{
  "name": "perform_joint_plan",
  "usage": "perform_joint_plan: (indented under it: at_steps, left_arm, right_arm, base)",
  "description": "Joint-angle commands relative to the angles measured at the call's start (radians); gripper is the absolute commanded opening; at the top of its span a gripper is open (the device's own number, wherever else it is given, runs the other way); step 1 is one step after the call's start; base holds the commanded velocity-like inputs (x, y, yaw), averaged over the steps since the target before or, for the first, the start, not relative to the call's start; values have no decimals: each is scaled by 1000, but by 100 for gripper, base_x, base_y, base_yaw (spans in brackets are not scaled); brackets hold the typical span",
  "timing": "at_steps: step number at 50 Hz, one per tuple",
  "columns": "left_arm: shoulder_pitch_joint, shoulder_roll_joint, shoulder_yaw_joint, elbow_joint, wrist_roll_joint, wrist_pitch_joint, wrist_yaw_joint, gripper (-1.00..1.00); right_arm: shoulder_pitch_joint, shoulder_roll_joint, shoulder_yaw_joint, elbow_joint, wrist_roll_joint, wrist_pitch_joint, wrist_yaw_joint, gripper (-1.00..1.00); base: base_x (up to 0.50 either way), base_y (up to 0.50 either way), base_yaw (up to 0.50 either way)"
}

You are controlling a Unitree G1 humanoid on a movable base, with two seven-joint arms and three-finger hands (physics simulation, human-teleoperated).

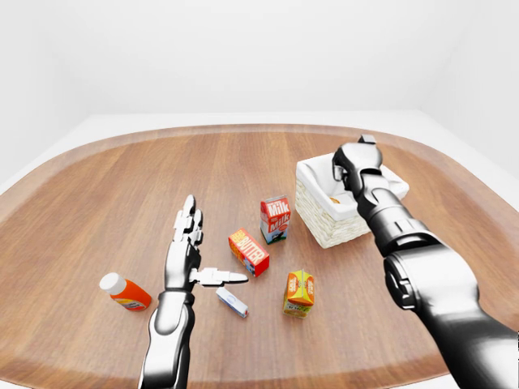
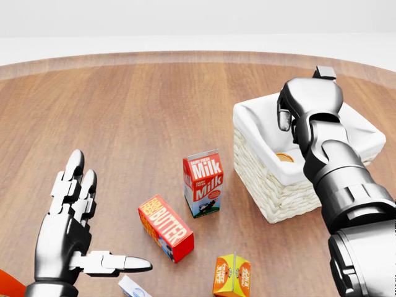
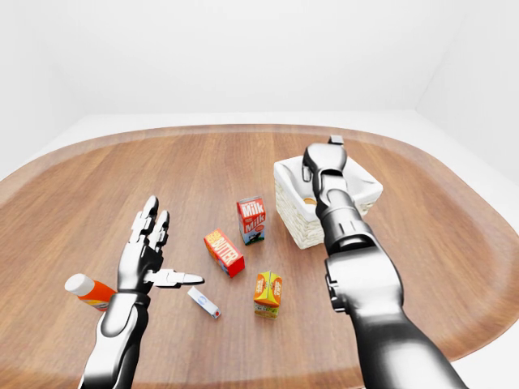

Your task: Pick up the alphabet soup and the tomato sauce, and put them in the basket.

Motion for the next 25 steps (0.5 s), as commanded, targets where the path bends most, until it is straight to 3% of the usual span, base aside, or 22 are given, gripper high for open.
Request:
perform_joint_plan:
  at_steps: [1, 25]
  left_arm:
    - [-5, -1, 5, 1, -8, 0, 0, 100]
    - [-4, -1, 5, -3, -8, 0, 1, 100]
  right_arm:
    - [2, 17, 10, 7, -32, 0, -28, -100]
    - [42, 26, -6, 14, 6, 0, -74, -100]
  base:
    - [0, 0, 0]
    - [0, 0, 0]
